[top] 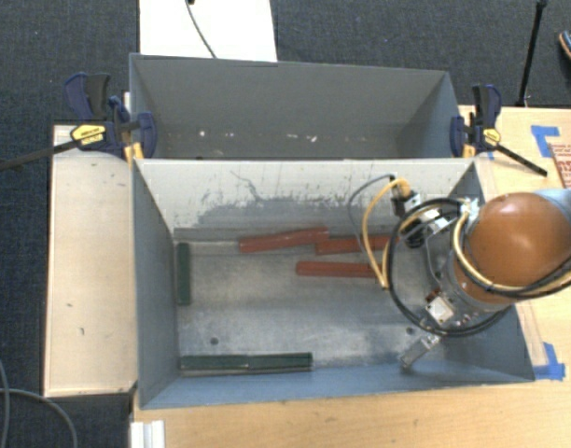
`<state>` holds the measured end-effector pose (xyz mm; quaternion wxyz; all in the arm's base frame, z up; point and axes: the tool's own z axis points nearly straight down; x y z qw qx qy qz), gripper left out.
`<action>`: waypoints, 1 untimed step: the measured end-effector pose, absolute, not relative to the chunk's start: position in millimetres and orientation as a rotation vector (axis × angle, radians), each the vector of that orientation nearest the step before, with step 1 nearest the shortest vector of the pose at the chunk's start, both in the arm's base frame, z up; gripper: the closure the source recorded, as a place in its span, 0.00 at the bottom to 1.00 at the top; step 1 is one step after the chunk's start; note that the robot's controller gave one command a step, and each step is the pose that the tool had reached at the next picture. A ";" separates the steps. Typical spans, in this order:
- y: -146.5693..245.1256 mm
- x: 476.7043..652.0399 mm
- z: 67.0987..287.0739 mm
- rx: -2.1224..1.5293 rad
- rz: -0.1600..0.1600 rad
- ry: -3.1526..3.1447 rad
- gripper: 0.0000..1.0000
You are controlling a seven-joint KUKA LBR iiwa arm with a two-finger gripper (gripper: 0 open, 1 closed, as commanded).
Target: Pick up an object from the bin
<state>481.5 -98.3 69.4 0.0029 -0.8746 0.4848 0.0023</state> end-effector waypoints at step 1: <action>-133.8 545.6 161.3 -2.634 -0.013 1.705 0.00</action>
Offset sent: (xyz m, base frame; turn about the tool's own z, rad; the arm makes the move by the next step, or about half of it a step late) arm 0.0611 -0.0344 0.0880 0.1306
